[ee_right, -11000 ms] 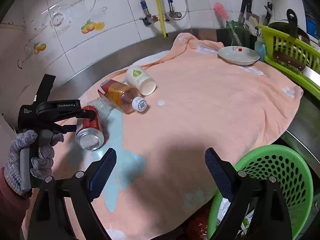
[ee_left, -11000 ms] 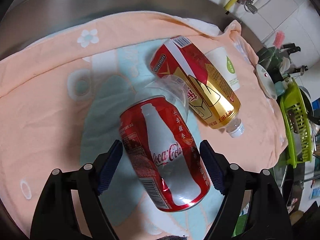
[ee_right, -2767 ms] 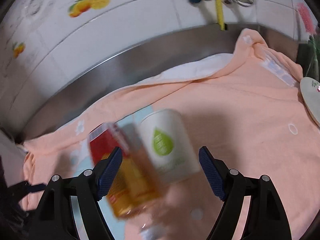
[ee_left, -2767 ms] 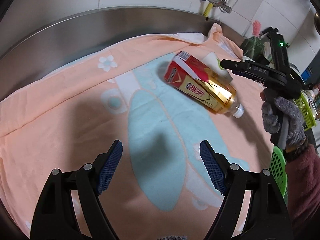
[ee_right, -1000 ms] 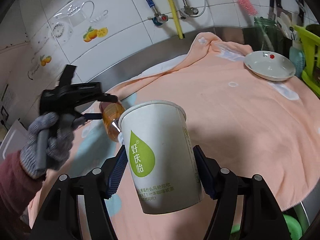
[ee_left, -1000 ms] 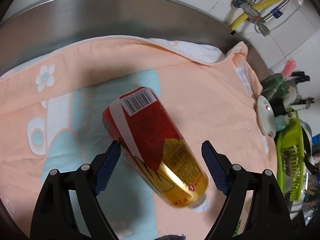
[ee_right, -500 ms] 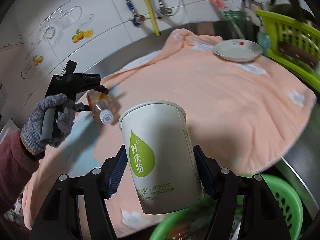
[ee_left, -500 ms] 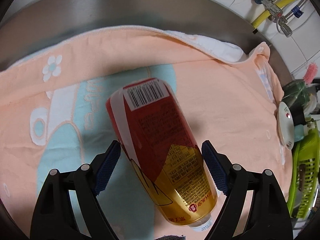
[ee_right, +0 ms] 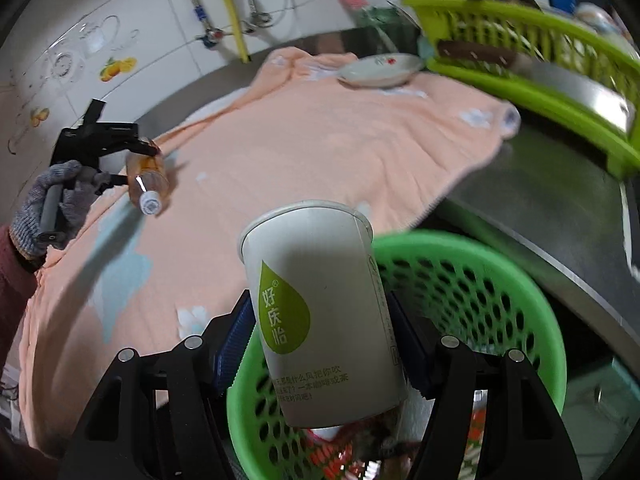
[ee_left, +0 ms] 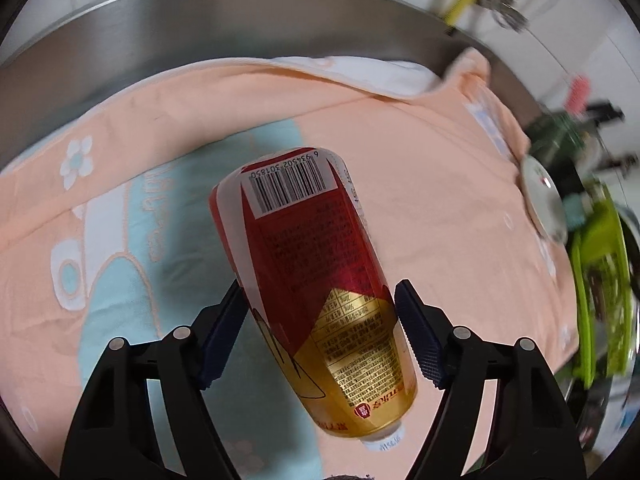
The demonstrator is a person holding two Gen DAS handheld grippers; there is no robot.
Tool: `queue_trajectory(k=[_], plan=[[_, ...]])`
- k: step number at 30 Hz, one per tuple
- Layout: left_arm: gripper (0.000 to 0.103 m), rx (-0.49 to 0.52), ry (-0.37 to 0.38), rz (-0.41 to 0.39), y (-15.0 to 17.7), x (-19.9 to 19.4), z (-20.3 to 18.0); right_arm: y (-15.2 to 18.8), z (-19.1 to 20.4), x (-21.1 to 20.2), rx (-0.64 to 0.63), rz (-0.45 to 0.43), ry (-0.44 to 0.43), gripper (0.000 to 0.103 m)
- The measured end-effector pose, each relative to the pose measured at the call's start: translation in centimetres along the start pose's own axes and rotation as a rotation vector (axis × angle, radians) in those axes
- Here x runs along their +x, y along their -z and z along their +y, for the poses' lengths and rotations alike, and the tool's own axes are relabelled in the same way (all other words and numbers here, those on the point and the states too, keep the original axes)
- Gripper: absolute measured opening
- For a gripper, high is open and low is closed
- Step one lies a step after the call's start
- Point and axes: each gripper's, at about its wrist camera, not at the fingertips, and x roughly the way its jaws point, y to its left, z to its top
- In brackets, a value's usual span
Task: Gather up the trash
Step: 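Lower the paper cup into the green basket and open the right gripper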
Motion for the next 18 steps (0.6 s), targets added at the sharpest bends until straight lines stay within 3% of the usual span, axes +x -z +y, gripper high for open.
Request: queue_trajectory(k=[7,18], plan=[[0.072,0.091,0.048,0.003,1.3,-1.9,-0.4,2.4,-1.9,-0.8,0.068,0.008,0.048,0.064],[0.071,0.203,0.202,0.032,5.4,-5.9,-2.2,4.9,-3.6,-1.6,0.106,0.045,0.18,0.064]])
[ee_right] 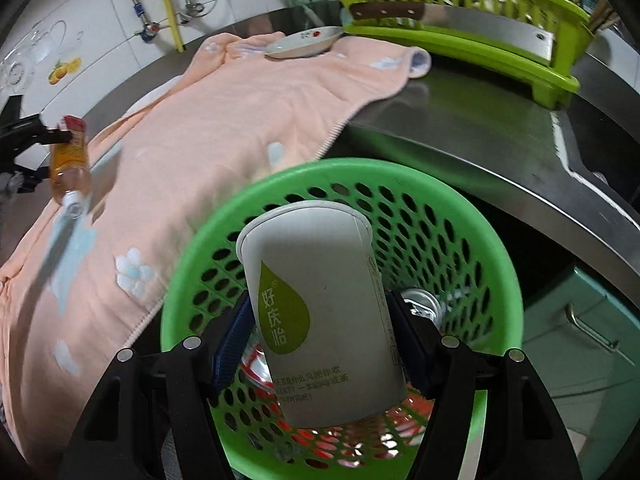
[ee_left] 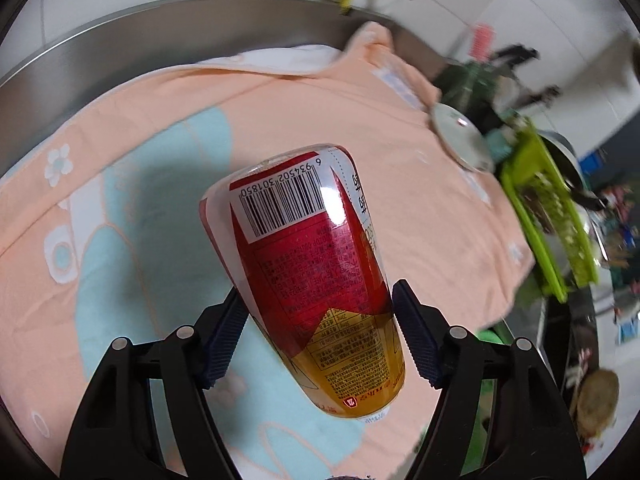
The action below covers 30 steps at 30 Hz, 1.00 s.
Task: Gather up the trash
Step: 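Lower the paper cup into the green basket and open the right gripper, then carry the red-gold bottle over the basket and release it with the left gripper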
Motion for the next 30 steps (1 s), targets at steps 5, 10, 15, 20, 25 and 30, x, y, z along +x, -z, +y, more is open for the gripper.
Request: queue_trajectory(k=[5,10,15,20,25,30], plan=[[0.07,0.097,0.094,0.024,2.8,-1.2,-3.4,0.6,-1.2,-0.7,0.026,0.005,0.041,0.069],[0.07,0.168,0.174,0.055,5.2,-1.7,-7.1,1.1,-2.1,-2.0,0.058,-0.015,0.038,0.073],[0.07,0.256,0.243,0.086,8.0,-1.6,-11.8,1.6,-2.4,-3.9,0.068,-0.049,0.043,0.075],[0.07,0.347,0.29,0.155,11.4,0.4,-16.8,2.1,-3.4,-6.5,0.097,-0.102,0.044,0.078],[0.07,0.434,0.281,0.221,14.7,3.4,-20.8,2.9,-4.7,-8.3,0.122,-0.132,0.05,0.078],[0.07,0.488,0.26,0.289,17.9,7.2,-23.4,4.0,-5.8,-8.7,0.146,-0.134,0.06,0.078]])
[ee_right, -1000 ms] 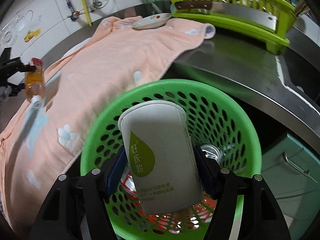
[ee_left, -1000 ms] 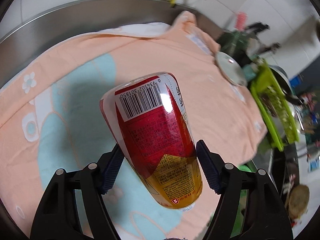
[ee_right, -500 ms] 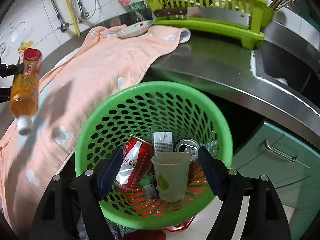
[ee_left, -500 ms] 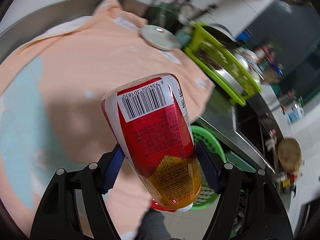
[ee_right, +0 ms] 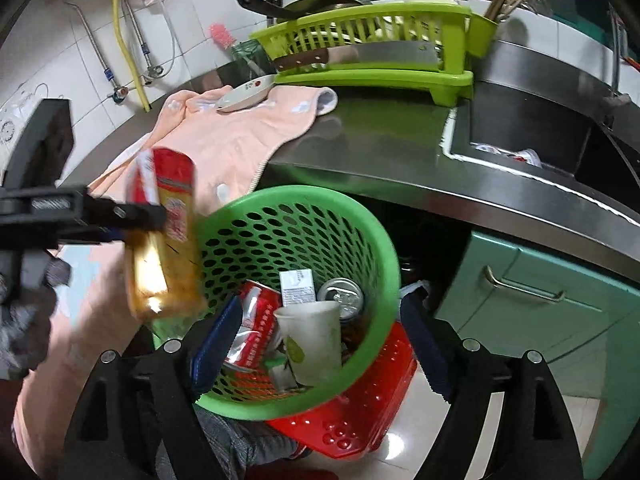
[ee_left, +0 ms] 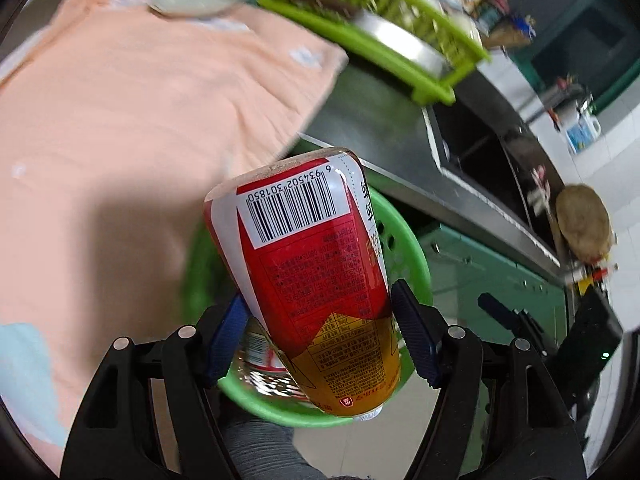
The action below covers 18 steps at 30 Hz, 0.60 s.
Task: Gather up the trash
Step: 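Carry the red-gold bottle over the basket and release it with the left gripper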
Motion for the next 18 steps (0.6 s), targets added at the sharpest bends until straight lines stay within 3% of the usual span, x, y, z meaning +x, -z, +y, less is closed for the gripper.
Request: queue_trajectory(k=[8,18], plan=[[0.07,0.051,-0.056,0.1,1.0,6.1,-1.5,1.2,-1.3,-0.9,0.032,-0.007,0.005,0.078],[0.069,0.104,-0.087,0.118,1.6,7.8,-2.0,2.0,-0.6,-2.0,0.053,-0.041,0.004,0.079]])
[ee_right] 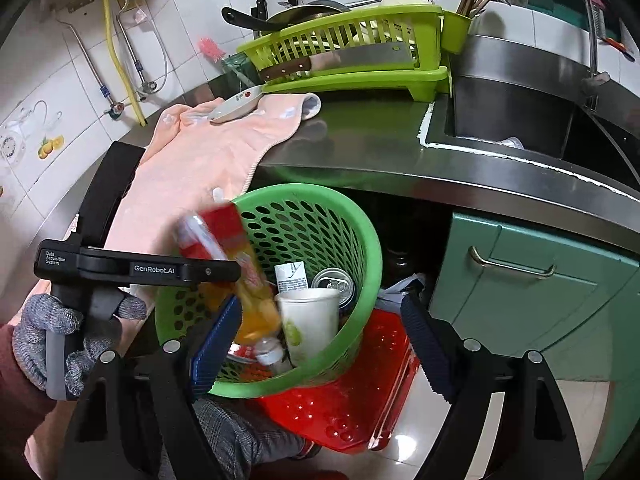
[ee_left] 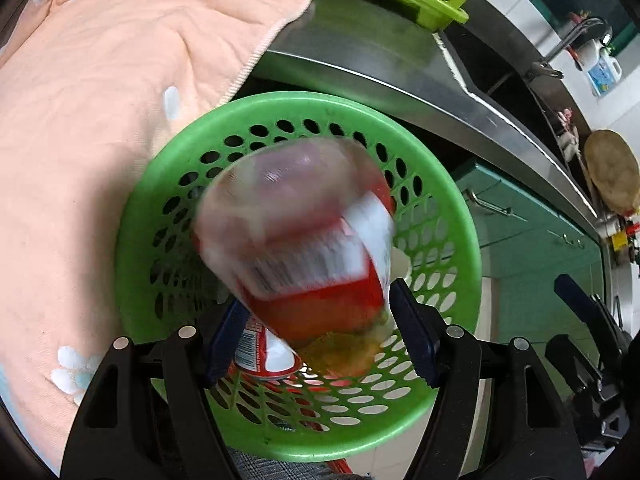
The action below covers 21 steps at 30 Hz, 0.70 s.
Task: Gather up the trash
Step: 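Carry the red-gold bottle over the basket and release it with the left gripper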
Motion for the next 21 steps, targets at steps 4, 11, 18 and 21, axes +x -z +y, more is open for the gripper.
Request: queue_trajectory(k=[4,11,18,21], plan=[[0.071,0.021,0.001,-0.011,-0.1,-0.3,-0.3,0.1,0.3,-0.5,0.01,-0.021,0.006,0.08],[0.074,0.033,0.01,-0.053,0.2,-2.2,-0.3,0.2,1.1,-1.0,-0.002,-0.029,0.012,0.081],[0.075,0.027,0.0,-0.131,1.6,-6.1,1.2,0.8,2.4,-1.4,0.01,-0.039,0.015,0.082],[0.078,0.02,-0.012,-0.169,2.5,-8.0,2.1,0.9,3.2,-1.7,0.022,-0.049,0.009,0.082]])
